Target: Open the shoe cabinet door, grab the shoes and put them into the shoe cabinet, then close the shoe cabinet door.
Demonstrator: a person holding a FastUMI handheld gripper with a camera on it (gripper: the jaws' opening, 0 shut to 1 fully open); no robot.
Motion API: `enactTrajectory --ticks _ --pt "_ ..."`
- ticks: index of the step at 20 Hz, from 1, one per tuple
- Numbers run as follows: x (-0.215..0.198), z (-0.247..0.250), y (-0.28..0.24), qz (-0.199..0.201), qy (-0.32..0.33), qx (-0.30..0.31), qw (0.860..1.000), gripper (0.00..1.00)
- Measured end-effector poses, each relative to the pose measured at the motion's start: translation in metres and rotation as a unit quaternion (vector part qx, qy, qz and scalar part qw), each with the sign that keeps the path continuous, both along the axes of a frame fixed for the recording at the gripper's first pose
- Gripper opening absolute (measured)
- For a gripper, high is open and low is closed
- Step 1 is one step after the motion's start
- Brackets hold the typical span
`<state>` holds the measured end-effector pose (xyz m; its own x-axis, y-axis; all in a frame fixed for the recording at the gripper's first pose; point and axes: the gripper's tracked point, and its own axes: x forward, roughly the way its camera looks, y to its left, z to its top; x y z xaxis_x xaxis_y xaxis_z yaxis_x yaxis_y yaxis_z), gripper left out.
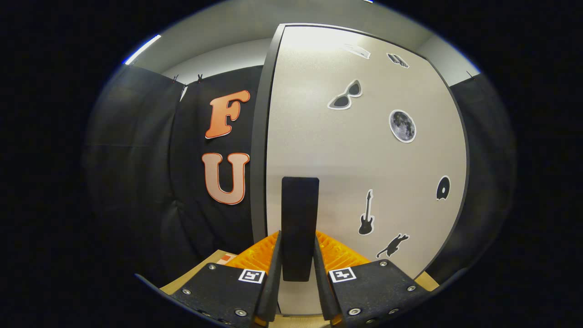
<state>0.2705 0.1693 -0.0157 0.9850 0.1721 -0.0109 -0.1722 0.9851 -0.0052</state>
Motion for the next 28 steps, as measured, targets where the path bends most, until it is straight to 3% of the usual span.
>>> enactTrajectory --ticks 7,28 --pt "-0.01 0.0 -0.006 -0.006 0.013 0.012 1.0 0.31" --pt "-0.109 -0.002 -0.067 -0.035 0.03 0.022 0.999 0.26"
